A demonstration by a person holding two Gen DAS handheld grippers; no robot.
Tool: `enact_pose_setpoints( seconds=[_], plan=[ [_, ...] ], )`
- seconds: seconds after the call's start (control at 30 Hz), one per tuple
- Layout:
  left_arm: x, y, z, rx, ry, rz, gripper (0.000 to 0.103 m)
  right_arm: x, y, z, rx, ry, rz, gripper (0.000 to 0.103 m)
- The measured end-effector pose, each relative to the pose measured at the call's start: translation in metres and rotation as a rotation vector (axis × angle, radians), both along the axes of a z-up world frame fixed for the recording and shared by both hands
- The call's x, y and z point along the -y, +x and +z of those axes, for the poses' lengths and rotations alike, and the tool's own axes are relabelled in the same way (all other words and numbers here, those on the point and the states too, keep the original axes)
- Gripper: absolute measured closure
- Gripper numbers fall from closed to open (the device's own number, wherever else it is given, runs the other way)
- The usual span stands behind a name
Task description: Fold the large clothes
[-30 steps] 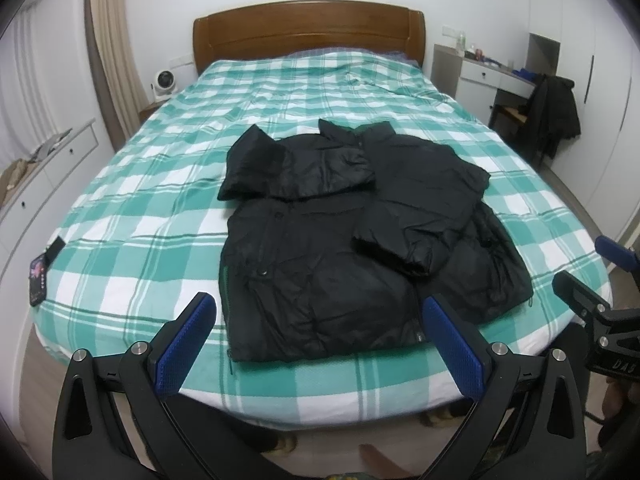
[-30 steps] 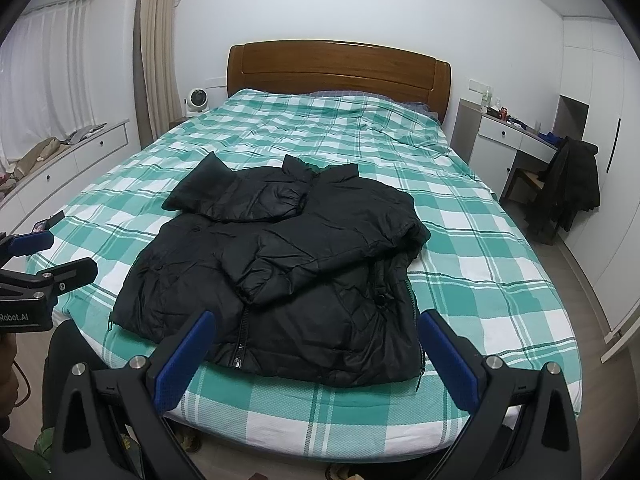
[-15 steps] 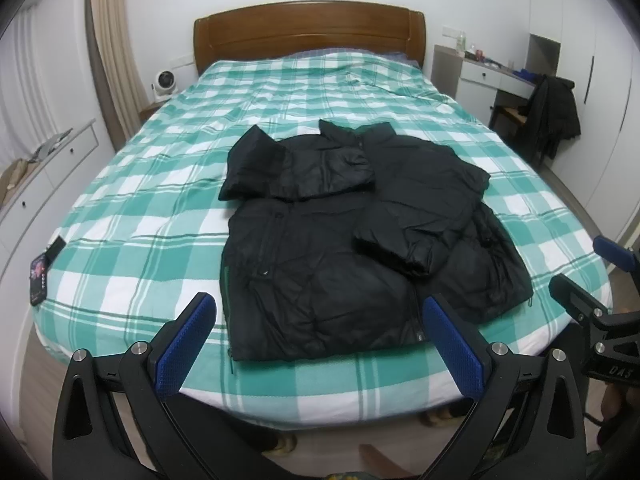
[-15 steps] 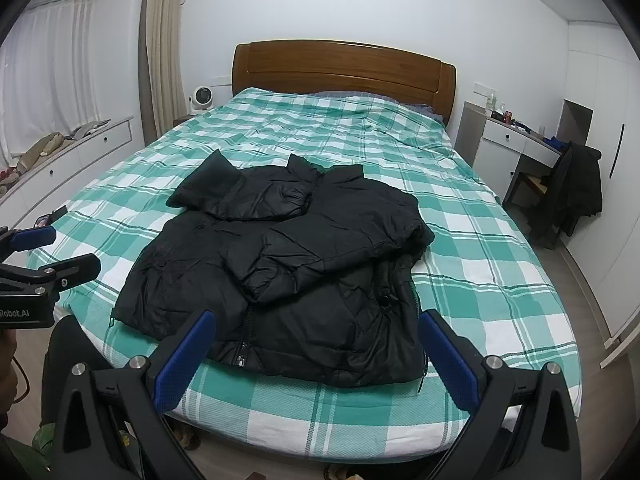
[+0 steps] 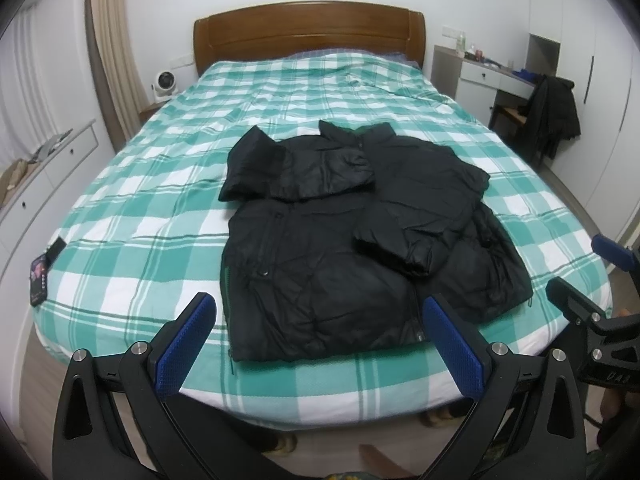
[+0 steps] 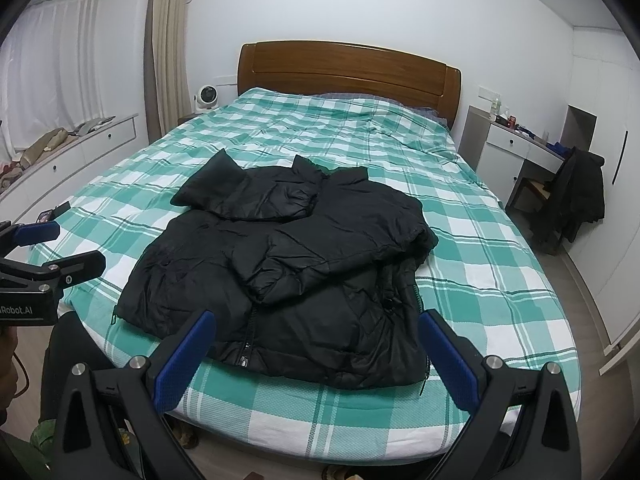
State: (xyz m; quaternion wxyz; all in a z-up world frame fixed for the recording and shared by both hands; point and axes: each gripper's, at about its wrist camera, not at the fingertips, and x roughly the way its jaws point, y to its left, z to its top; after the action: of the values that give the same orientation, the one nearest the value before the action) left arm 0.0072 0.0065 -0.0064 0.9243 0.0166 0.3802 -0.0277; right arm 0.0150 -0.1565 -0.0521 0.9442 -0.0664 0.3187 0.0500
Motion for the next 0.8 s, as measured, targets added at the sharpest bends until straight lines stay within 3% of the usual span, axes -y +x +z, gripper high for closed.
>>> enact_pose_setpoints(
  seconds=[0.8],
  plan=[
    [-0.0002,-0.0023,-0.0011,0.005,-0.003,0.005,0.000,0.0009,-0.0007,0.0037,0.020,-0.011,0.000,0.000]
  ],
)
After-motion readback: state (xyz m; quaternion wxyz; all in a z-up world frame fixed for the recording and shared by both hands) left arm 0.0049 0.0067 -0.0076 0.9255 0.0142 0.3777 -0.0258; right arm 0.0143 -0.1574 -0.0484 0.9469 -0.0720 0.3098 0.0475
